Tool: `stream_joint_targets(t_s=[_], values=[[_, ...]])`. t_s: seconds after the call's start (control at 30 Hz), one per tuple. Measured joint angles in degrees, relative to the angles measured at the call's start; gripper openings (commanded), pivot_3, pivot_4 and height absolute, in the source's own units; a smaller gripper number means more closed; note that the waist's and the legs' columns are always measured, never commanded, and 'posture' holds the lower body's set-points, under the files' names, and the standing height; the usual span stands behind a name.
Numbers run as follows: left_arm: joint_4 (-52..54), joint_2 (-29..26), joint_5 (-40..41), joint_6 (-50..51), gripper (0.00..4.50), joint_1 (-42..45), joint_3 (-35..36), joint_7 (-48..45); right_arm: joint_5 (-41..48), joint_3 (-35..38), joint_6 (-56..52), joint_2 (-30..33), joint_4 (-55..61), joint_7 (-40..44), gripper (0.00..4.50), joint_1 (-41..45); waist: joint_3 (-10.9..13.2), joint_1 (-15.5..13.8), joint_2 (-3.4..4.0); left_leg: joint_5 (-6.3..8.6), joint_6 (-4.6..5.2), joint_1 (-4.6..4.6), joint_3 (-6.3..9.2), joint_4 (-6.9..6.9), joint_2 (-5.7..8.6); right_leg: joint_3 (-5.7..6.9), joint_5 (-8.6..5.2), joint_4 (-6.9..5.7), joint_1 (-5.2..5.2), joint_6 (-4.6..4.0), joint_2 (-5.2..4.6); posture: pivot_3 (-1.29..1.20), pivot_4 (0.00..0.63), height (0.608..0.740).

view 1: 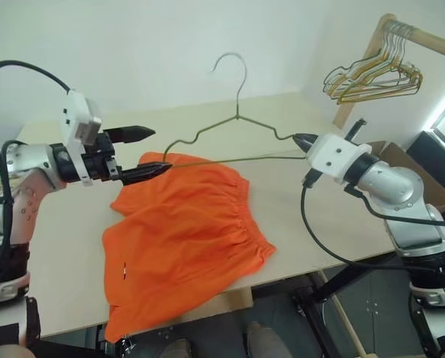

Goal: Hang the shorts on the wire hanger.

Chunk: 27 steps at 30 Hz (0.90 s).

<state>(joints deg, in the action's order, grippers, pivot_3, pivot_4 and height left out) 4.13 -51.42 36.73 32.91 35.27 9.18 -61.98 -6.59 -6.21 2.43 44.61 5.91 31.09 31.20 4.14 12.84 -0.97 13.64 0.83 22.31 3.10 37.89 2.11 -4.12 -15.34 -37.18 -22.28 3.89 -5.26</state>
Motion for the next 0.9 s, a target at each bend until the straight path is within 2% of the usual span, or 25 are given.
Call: stream_joint_targets(t_s=[0.13,0.37,0.53,0.63,0.9], values=[[-5.0,1.0,-1.5,0.1,4.48,4.6,-3.3,-2.6,-2.4,0.0,5.2,-0.2,-1.7,0.0,0.00,-0.1,-0.1,1.2,0.02,-0.01,-0.01,-0.01,0.02,0.01,0.02,0.00,0.00,-0.03,0.01,0.00,-0.02,-0.26,0.000,0.740],[-15.2,2.5,-7.1,0.5,4.48,10.6,-13.5,-12.3,-4.6,0.0,9.1,-1.4,-2.5,0.0,0.00,0.1,-0.2,4.0,0.03,-0.04,-0.03,-0.03,0.07,0.03,0.04,0.00,0.00,-0.16,0.01,0.01,0.00,-0.28,0.000,0.740],[-20.0,3.9,-16.8,-6.3,4.48,13.1,-20.9,-15.5,-5.6,0.0,9.9,-1.6,-3.1,0.0,0.00,0.3,-0.2,5.6,0.04,-0.05,-0.04,-0.07,0.08,0.03,0.04,-0.01,-0.01,-0.48,0.01,0.02,-0.01,-0.29,0.000,0.740],[-23.0,5.9,-20.9,-9.1,3.89,13.3,-22.8,-15.6,-5.7,0.0,9.9,-1.8,-3.1,0.1,0.00,0.4,-0.2,6.5,0.03,-0.05,-0.04,-0.07,0.09,0.05,0.03,-0.02,-0.02,-0.47,0.00,0.04,-0.01,-0.30,0.000,0.740],[-24.9,8.4,-23.9,-10.8,1.27,13.8,-22.9,-15.3,-5.7,0.1,9.9,-1.9,-2.4,0.4,0.00,0.4,-0.2,7.7,0.02,-0.05,-0.03,-0.07,0.10,0.08,0.03,-0.02,-0.03,-0.68,0.00,0.06,-0.02,-0.30,0.000,0.740]])
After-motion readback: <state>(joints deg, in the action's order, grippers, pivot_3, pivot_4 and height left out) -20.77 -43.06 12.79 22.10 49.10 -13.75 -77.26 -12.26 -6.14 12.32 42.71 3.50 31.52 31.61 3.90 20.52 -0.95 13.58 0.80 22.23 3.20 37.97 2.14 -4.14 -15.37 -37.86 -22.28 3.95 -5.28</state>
